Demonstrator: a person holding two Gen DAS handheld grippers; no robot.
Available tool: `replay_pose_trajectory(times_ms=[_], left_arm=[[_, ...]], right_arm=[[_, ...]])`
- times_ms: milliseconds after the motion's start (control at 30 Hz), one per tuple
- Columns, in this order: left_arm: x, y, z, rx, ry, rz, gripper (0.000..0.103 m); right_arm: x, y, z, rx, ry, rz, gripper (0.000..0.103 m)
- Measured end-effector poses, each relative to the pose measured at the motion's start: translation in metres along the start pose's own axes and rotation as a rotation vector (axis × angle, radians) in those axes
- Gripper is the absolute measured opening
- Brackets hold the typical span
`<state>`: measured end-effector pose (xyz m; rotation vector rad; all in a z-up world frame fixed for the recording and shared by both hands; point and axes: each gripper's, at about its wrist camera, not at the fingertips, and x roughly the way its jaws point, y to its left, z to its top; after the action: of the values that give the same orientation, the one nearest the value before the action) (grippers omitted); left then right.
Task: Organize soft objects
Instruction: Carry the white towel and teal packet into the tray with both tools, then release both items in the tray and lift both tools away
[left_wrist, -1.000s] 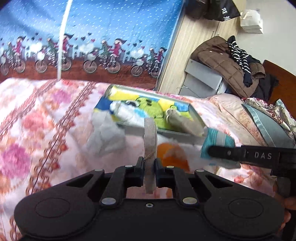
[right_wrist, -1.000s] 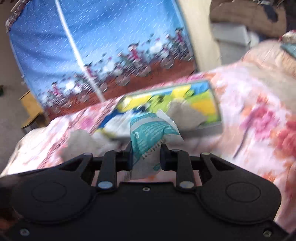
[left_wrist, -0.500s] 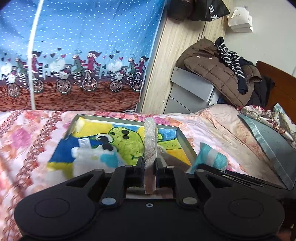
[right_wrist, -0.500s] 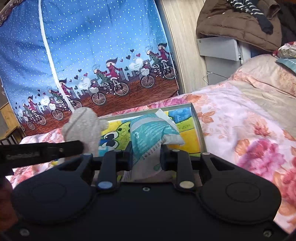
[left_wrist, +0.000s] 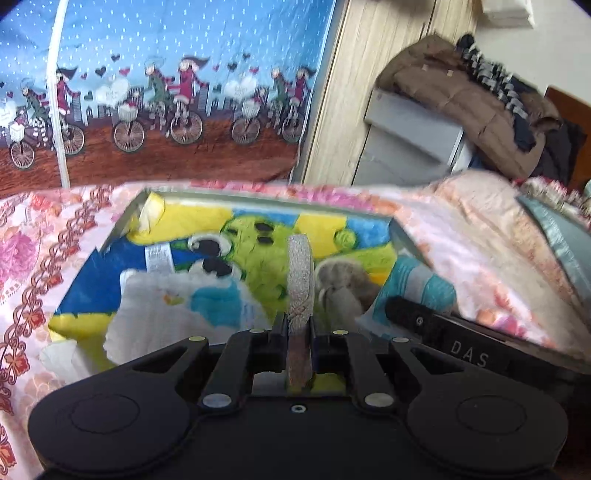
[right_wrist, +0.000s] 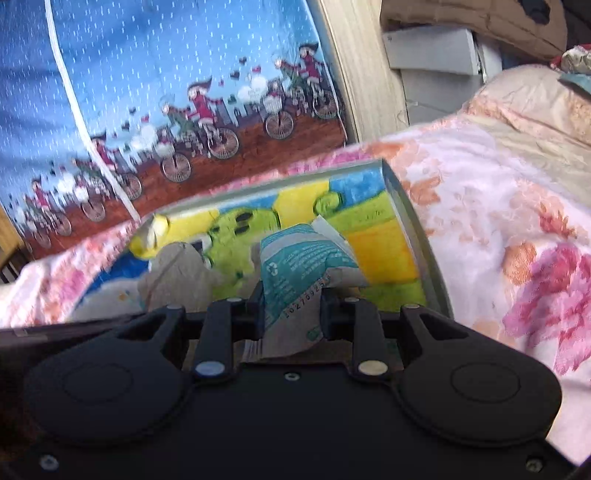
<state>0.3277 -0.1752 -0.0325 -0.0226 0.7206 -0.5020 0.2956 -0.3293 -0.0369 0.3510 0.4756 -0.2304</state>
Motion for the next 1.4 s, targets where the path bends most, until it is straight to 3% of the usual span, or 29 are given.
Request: replay_pose_trajectory(times_ms=[67, 200, 433, 600, 733, 833, 1200, 1400], left_arm=[[0.003, 0.004, -0.003, 0.001, 0.022, 0.005, 0.012], [0.005, 0.009, -0.001, -0.035, 0.059, 0.008, 0.014], [-0.009, 0.005, 0.007, 0.012, 0.065, 0.066, 0.029], [-0.028, 0.007, 0.011, 0.002, 0.063, 0.096, 0.037], [-0.050, 0.015, 0.010, -0.031, 0.041, 0.109, 0.056], [-0.072, 0.022, 0.006, -0.072, 0.018, 0.102, 0.067], [-0.170, 0.031, -0.023, -0.167, -0.125, 0.110, 0.087], [-0.216, 0.028, -0.053, -0.141, -0.176, 0.130, 0.095]], right_arm=[[0.006, 0.003, -0.005, -0.009, 0.025, -0.007, 0.021], [0.006, 0.002, -0.006, 0.011, 0.042, -0.004, 0.033], [-0.008, -0.002, -0.002, 0.048, 0.072, 0.037, 0.061], [-0.028, -0.012, -0.001, 0.092, 0.091, 0.067, 0.073], [-0.048, -0.014, 0.004, 0.076, 0.089, 0.090, 0.093], [-0.069, -0.009, 0.010, 0.038, 0.065, 0.108, 0.101], [-0.154, 0.015, 0.004, -0.091, 0.020, 0.132, 0.103], [-0.201, 0.027, -0.014, -0.119, -0.016, 0.125, 0.103]])
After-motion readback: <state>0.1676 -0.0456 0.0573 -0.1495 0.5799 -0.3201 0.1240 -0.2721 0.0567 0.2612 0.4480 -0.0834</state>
